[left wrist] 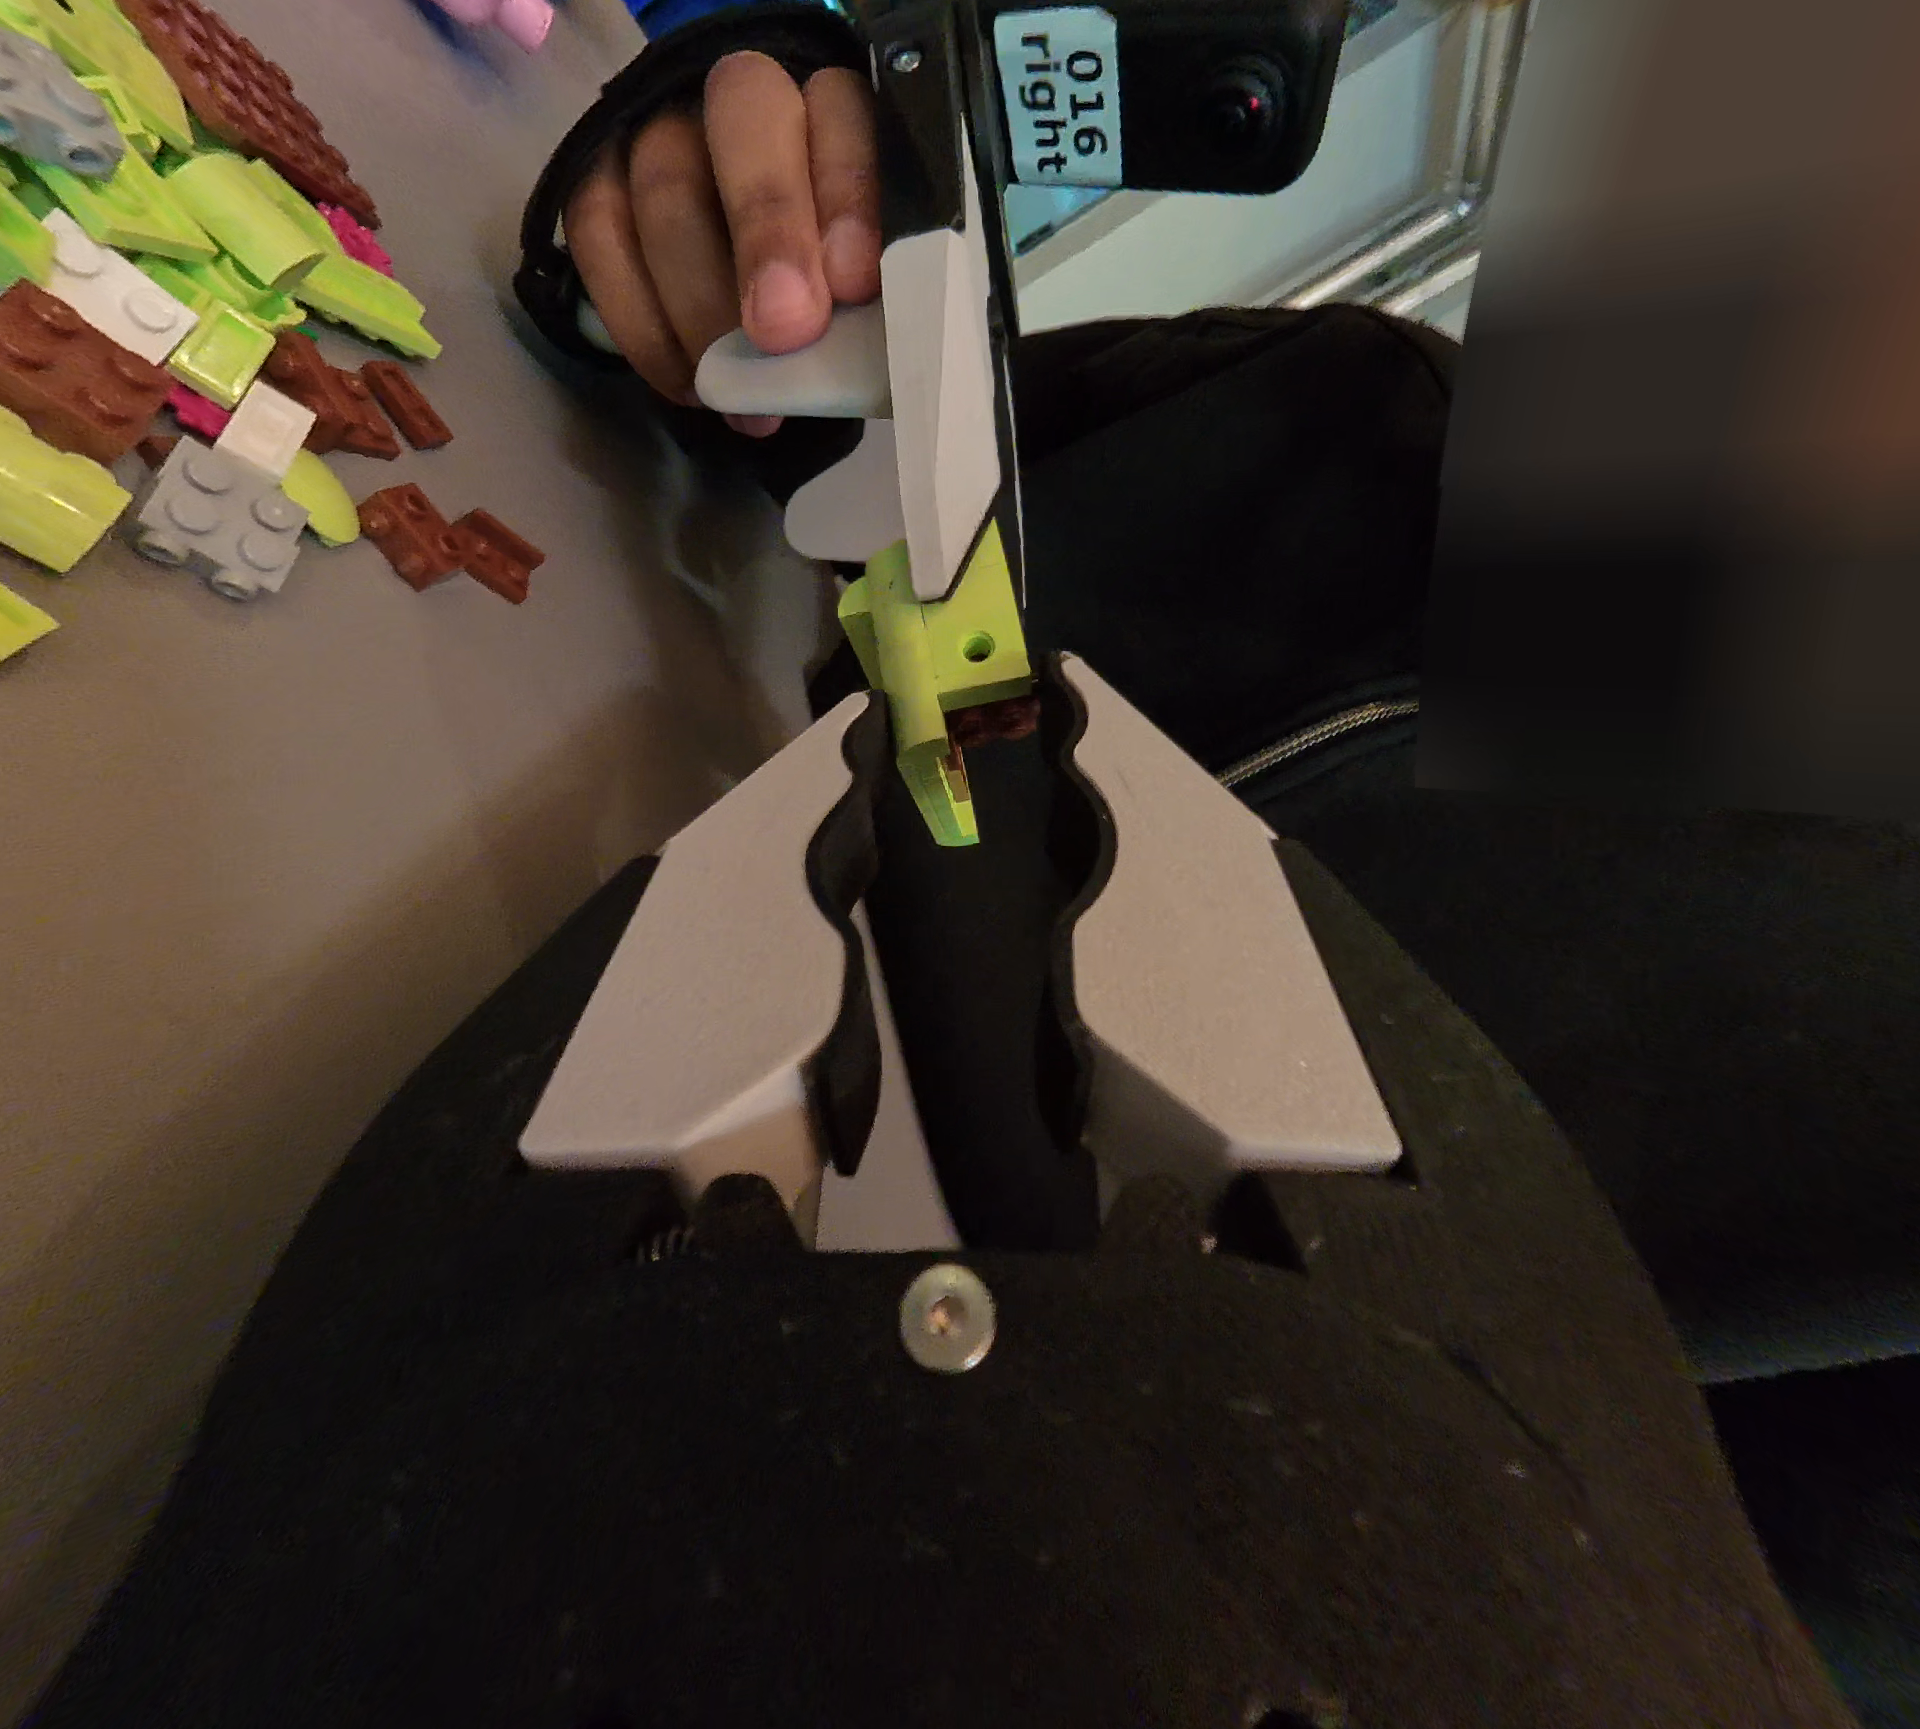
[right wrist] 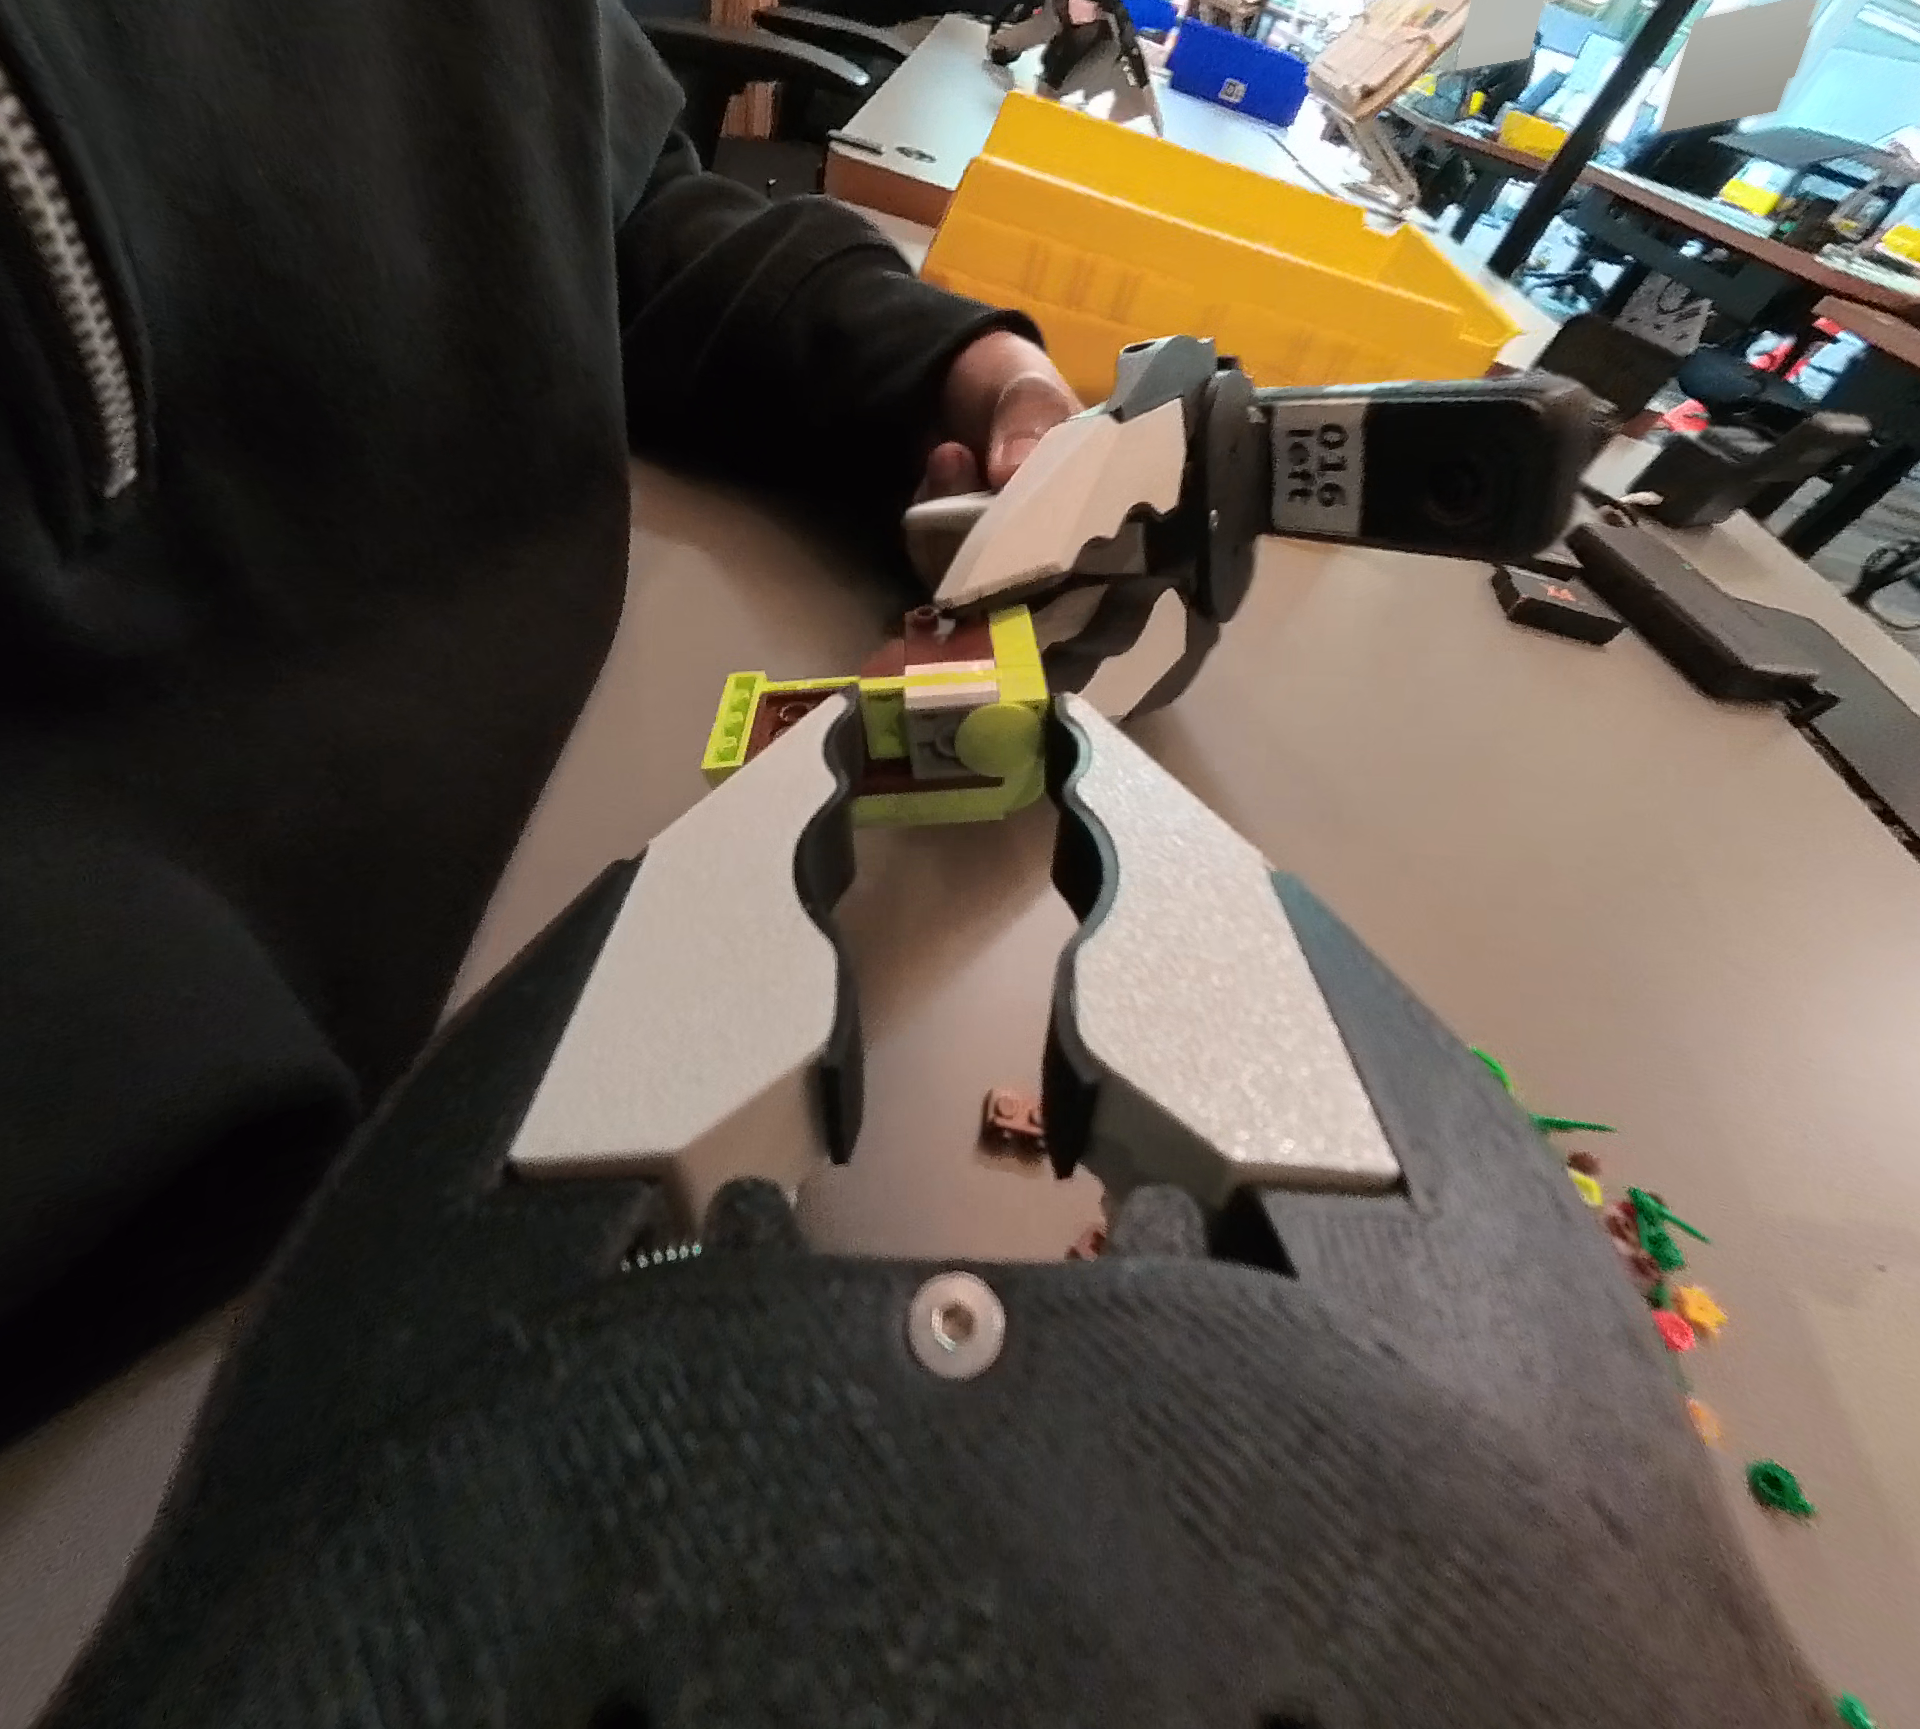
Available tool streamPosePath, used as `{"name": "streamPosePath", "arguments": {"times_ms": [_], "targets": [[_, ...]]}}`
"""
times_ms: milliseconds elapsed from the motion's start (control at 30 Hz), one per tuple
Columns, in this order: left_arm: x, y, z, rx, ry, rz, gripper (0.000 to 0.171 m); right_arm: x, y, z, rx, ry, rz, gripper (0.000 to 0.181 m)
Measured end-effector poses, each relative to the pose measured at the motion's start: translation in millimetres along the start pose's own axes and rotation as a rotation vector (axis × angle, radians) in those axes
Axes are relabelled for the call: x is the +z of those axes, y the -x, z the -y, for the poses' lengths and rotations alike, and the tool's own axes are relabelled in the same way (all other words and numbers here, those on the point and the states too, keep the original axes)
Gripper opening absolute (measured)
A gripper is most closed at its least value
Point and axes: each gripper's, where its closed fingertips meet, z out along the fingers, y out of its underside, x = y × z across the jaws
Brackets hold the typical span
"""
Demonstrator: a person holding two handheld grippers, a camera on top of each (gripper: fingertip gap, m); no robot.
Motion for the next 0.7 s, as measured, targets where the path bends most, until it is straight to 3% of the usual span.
{"name": "streamPosePath", "arguments": {"times_ms": [100,367,567,700], "targets": [[-1.3,-8.6,9.0,-0.001,-0.051,-0.012,0.028,-4.5,-6.4,9.7,0.039,-0.037,-0.024,0.032],[2.9,-15.6,6.2,-0.021,-0.035,-0.06,0.028,-8.2,-1.2,15.4,0.065,-0.056,0.017,0.032],[-6.2,-4.5,11.3,0.017,-0.053,0.054,0.028,-5.3,-11.4,2.8,-0.026,0.059,-0.085,0.032],[-6.5,-7.3,12.6,0.05,-0.053,0.06,0.028,-5.9,-12.0,6.1,-0.025,0.048,-0.09,0.032]]}}
